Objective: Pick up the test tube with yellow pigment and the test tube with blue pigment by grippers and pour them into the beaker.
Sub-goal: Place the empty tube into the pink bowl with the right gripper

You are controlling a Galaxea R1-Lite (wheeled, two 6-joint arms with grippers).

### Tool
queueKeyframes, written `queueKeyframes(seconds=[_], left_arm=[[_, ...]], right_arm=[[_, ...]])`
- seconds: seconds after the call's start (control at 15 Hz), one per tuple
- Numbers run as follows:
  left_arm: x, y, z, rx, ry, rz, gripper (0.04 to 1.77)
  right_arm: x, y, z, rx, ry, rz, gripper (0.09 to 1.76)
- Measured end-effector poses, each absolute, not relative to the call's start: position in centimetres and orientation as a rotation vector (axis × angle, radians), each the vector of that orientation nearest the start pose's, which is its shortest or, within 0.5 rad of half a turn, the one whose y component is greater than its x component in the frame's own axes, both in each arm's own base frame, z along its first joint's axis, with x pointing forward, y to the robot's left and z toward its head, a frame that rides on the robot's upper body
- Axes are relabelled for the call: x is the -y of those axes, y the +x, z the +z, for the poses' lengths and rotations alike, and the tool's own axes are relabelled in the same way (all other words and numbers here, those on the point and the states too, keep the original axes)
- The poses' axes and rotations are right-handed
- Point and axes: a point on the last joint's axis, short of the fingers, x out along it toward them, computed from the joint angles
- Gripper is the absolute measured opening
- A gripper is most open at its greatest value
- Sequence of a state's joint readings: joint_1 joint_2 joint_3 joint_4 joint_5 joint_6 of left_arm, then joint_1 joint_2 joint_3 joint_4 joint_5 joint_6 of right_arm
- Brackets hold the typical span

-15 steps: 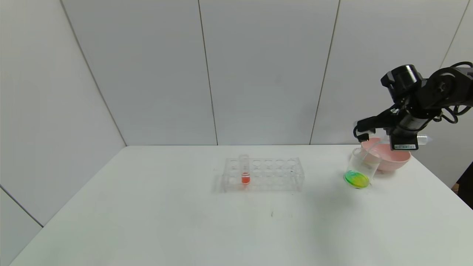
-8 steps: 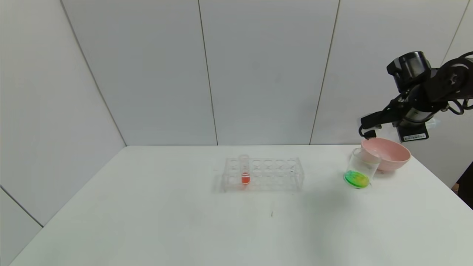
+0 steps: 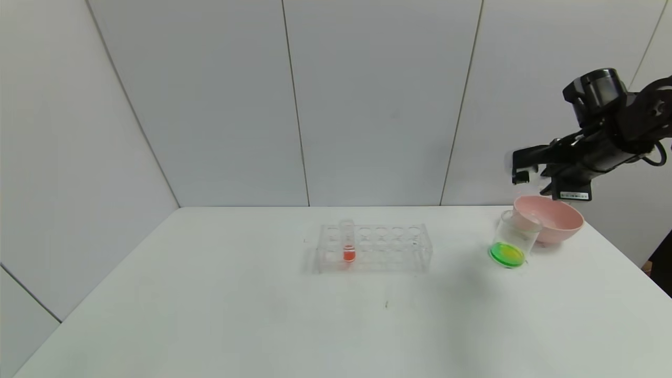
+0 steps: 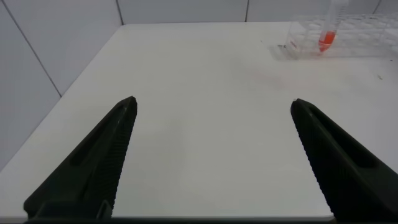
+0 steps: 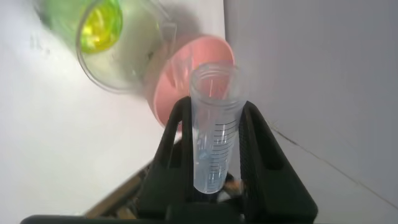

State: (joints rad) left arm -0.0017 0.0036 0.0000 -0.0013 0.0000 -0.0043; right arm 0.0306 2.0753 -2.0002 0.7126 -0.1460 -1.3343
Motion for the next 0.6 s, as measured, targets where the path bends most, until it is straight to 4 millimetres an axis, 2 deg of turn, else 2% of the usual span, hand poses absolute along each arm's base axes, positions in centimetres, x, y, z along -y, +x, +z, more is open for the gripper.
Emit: queueKeyframes(seconds=[0.2, 0.4, 0.6], left_arm=[[0.0, -2.3, 7.6, -0.002, -0.004, -0.002, 1.76], [0.0, -2.3, 7.6, -0.002, -0.004, -0.002, 1.76], [0.0, -2.3, 7.6, -0.002, -0.004, -0.002, 1.76]], right_arm=[[0.6, 39.8, 25.5, -0.610, -0.926, 0.513, 0.49], [1.2, 40.8, 27.0, -0.457, -0.550, 0.419, 0.49], [1.3, 41.1, 28.6, -0.284, -0.296, 0.326, 0.49]])
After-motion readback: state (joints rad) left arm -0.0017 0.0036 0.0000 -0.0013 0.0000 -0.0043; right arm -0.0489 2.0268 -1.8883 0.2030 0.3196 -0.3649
